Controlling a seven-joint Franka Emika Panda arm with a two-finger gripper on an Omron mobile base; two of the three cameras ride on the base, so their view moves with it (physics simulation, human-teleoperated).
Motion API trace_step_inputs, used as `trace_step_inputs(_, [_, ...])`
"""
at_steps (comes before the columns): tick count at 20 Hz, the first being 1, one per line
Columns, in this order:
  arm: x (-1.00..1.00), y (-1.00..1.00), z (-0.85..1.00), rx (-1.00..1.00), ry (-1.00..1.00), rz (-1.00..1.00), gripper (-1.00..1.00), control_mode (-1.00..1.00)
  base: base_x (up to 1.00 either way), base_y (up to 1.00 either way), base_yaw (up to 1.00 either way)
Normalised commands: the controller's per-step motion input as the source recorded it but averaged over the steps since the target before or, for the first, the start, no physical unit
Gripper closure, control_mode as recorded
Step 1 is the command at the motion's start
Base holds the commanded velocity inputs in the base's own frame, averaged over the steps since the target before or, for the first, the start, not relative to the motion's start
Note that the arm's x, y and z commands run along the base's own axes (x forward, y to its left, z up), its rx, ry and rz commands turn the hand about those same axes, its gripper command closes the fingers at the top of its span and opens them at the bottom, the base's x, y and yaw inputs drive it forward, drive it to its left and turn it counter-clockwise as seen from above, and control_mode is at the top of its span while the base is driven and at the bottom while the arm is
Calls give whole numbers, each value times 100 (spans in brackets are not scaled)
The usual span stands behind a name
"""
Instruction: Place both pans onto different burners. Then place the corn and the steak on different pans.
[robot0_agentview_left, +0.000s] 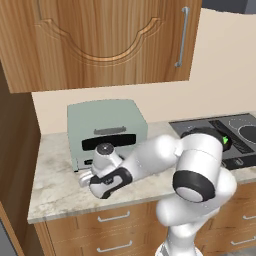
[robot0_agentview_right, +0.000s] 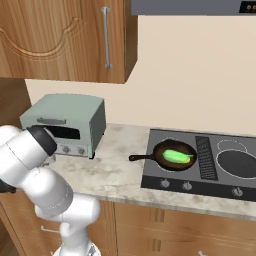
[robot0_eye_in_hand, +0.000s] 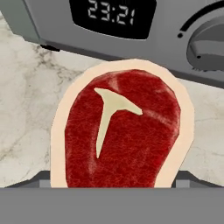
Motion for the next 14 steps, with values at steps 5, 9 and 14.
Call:
trace_step_inputs(5, [-36, -25, 21, 0, -4, 0, 100, -100, 0, 0, 0])
trace_step_inputs(9, [-45, -48, 38, 0, -2, -3, 100, -100, 0, 0, 0])
trace_step_inputs(14, [-32, -46, 55, 0, 0, -8, 100, -100, 0, 0, 0])
